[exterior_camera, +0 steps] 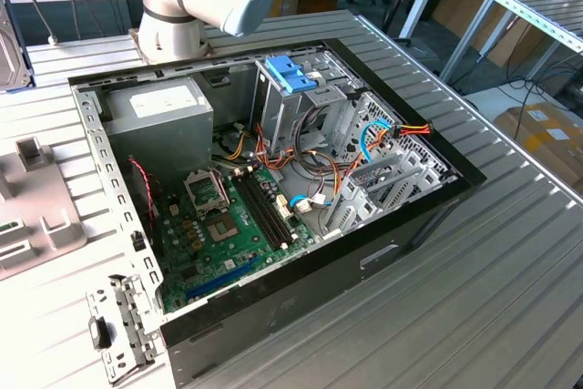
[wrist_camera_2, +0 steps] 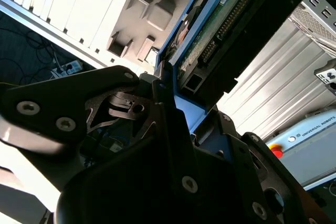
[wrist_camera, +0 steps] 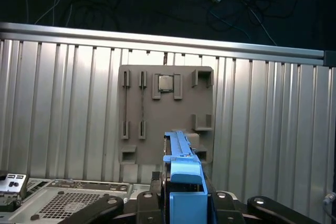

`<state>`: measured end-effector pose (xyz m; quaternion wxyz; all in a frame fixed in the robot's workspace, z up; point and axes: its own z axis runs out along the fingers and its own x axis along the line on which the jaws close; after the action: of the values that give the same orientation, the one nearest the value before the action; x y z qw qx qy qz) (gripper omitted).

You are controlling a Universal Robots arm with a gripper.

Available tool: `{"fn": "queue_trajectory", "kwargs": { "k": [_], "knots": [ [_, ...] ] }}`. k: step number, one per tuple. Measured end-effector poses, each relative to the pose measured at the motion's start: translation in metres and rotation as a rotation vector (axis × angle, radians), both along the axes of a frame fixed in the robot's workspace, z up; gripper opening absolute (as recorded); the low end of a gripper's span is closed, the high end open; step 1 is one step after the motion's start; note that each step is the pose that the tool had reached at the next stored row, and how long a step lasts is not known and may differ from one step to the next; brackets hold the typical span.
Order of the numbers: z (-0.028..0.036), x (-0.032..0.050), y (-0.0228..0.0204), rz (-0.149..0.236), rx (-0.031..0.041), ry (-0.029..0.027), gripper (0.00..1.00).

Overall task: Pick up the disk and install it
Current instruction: 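Pick up the disk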

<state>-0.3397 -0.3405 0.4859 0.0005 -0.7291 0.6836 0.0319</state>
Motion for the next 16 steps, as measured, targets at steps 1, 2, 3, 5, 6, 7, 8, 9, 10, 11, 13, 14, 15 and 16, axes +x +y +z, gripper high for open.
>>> {"fn": "queue_trajectory", "kwargs": {
  "k": [1,2,3,5,6,7,8,9,10,11,13,14,15,16],
  "knots": [
    [-0.0001,0.0002,-0.0005,0.000,0.0001,-0.0002,0.37],
    [-0.0002,0.0004,-0.0009,0.000,0.0001,-0.0002,0.37],
    [-0.0002,0.0007,-0.0012,0.000,0.0000,-0.0001,0.37],
    [-0.0002,0.0013,-0.0021,0.000,0.0000,-0.0001,0.37],
    [-0.0003,0.0015,-0.0025,0.000,0.0001,-0.0001,0.37],
    [-0.0003,0.0017,-0.0033,0.000,0.0000,-0.0001,0.37],
    [-0.0003,0.0020,-0.0039,0.000,0.0000,-0.0001,0.37],
    [-0.0004,0.0022,-0.0044,0.000,0.0000,0.0000,0.37],
    [-0.0004,0.0024,-0.0050,0.000,0.0000,-0.0001,0.37],
    [-0.0005,0.0026,-0.0053,0.000,0.0000,-0.0001,0.37],
    [-0.0005,0.0029,-0.0059,0.000,0.0000,0.0000,0.37],
    [-0.0005,0.0032,-0.0062,0.000,0.0000,0.0000,0.37],
    [-0.0005,0.0034,-0.0064,0.000,0.0000,0.0000,0.37],
    [-0.0006,0.0037,-0.0067,0.000,0.0000,-0.0001,0.37]
  ]
}}
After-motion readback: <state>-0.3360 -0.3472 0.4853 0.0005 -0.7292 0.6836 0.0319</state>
